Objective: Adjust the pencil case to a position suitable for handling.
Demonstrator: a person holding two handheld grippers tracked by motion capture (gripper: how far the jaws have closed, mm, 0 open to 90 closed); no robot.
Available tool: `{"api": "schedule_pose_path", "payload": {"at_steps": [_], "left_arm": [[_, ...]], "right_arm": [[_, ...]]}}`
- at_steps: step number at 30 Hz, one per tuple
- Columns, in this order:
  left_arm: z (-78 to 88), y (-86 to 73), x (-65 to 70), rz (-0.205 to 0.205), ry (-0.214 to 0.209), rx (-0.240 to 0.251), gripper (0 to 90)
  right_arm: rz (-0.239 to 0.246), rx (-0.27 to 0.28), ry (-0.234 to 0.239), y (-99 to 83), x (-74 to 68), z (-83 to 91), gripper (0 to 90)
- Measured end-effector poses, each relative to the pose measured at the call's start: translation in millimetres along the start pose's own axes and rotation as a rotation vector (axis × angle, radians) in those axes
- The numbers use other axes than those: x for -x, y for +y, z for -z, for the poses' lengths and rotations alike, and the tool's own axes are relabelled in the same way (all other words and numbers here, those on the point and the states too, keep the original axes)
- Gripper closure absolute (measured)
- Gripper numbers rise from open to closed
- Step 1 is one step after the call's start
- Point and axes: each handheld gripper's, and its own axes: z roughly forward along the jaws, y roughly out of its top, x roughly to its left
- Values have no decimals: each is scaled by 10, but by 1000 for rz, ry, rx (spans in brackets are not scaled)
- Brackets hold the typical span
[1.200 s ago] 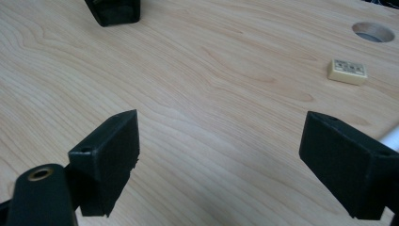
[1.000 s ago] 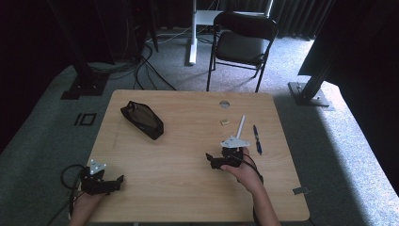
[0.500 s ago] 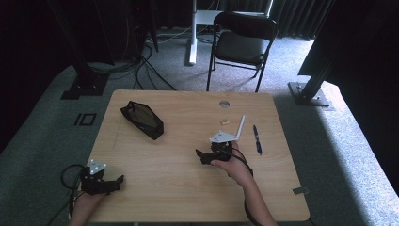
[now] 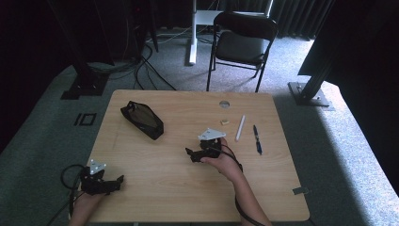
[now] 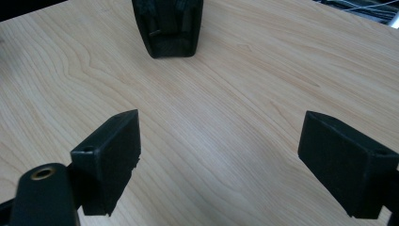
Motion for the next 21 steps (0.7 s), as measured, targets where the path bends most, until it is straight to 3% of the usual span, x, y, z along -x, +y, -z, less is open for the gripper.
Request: {"api": "schedule_pose_path", "payload": {"at_steps": [11,21], "left_arm": [[0,0,0,-1,0,0,6],[0,0,0,-1,0,0,6]], "right_arm": [[5,23,8,103,-54,-145,136],[25,4,15,201,-66,-303,136]]}}
